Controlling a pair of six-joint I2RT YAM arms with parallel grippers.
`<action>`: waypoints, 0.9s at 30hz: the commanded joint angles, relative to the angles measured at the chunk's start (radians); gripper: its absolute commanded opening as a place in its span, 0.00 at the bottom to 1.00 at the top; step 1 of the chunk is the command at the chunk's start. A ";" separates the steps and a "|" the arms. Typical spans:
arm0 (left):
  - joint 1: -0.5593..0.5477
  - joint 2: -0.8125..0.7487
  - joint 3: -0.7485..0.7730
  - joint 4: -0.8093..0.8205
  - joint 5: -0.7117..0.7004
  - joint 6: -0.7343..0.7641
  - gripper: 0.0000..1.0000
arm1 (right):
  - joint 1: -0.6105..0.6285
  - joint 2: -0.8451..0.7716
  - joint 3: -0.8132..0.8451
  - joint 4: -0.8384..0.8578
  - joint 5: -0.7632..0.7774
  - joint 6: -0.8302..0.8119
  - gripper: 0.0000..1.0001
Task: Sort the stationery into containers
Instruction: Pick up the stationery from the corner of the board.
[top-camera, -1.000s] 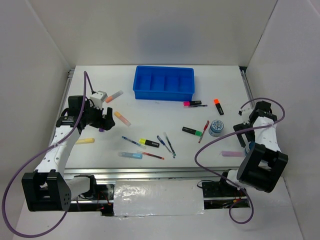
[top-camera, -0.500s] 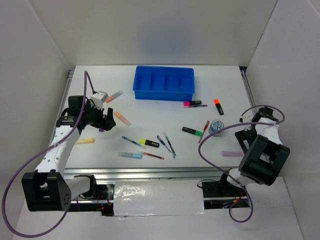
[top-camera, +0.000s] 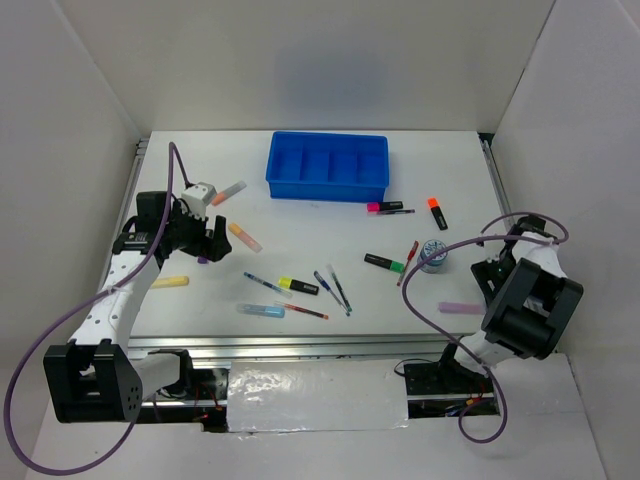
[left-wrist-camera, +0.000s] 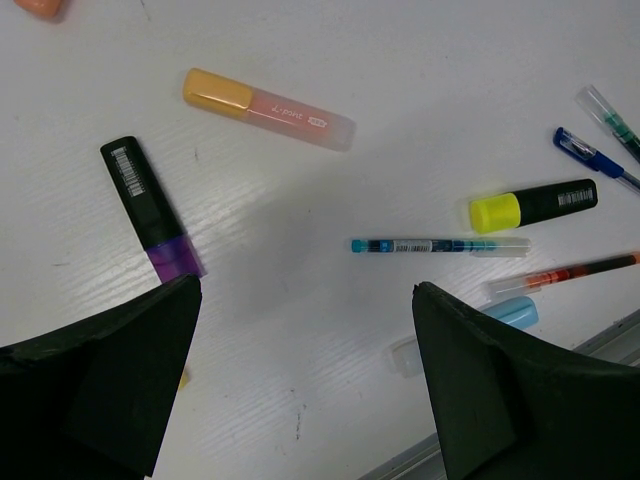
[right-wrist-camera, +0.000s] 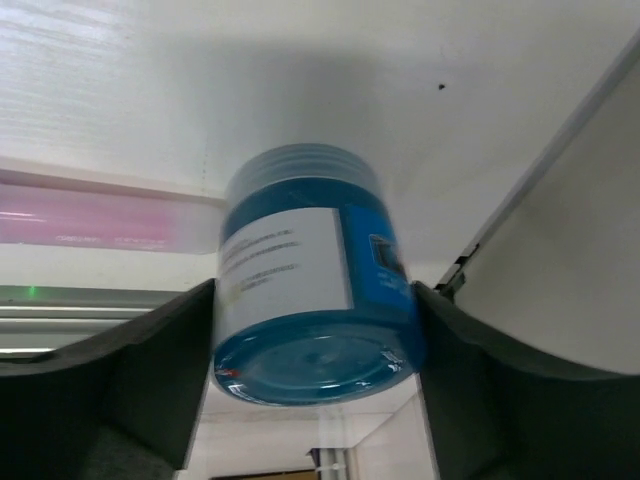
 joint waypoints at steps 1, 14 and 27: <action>0.004 -0.004 -0.005 0.028 0.025 0.016 0.99 | -0.004 0.020 0.049 -0.031 -0.032 0.003 0.75; 0.016 -0.067 -0.057 0.136 0.101 -0.046 0.87 | -0.004 0.018 0.302 -0.267 -0.192 0.058 0.23; 0.063 -0.215 -0.121 0.441 0.380 -0.211 0.86 | 0.330 -0.105 0.679 -0.591 -0.689 0.165 0.00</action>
